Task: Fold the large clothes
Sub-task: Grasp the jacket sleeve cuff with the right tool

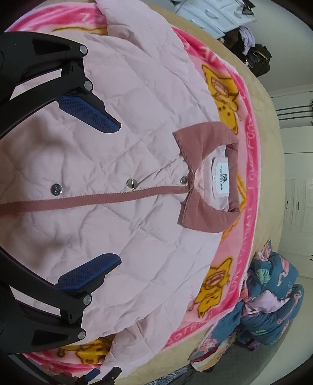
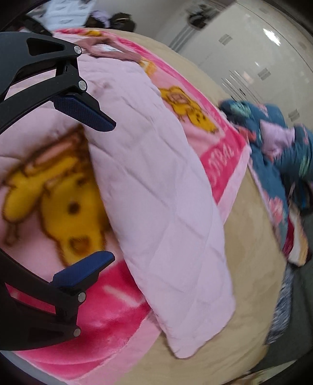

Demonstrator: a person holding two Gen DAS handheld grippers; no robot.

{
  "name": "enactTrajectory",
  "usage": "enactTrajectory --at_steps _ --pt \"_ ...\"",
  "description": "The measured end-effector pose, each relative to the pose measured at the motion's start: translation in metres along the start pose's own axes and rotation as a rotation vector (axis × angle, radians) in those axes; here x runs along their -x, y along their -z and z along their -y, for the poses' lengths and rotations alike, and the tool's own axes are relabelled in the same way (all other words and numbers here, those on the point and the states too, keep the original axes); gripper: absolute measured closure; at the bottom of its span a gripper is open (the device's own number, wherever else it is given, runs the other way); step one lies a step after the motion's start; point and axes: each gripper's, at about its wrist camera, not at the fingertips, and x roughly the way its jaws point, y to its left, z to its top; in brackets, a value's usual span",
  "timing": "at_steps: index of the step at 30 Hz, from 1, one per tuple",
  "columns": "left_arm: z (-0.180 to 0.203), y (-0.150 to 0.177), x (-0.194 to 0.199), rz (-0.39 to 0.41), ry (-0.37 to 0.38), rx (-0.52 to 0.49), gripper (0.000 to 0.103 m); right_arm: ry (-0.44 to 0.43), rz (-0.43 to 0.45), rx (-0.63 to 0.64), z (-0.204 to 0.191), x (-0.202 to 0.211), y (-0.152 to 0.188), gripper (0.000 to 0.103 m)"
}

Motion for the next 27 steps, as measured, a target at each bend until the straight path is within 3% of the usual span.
enactTrajectory --at_steps 8,16,18,21,23,27 --pt "0.006 -0.012 -0.019 -0.019 -0.032 -0.004 0.009 0.036 0.007 -0.174 0.049 -0.027 -0.027 0.004" --pt "0.005 -0.028 -0.036 -0.035 -0.047 0.017 0.009 -0.040 0.079 -0.308 0.094 -0.037 -0.059 0.004" --pt "0.005 -0.032 -0.039 -0.035 -0.052 0.020 0.009 -0.036 0.100 -0.321 0.100 -0.035 -0.065 0.015" --pt "0.004 -0.037 -0.040 -0.023 -0.064 0.015 0.009 -0.049 0.129 -0.335 0.103 -0.034 -0.076 0.056" --pt "0.002 -0.040 -0.039 -0.019 -0.074 0.012 0.009 -0.061 0.157 -0.293 0.094 -0.025 -0.085 0.071" --pt "-0.006 -0.044 -0.034 -0.010 -0.085 0.006 0.009 -0.094 0.244 -0.162 0.060 0.005 -0.100 0.081"
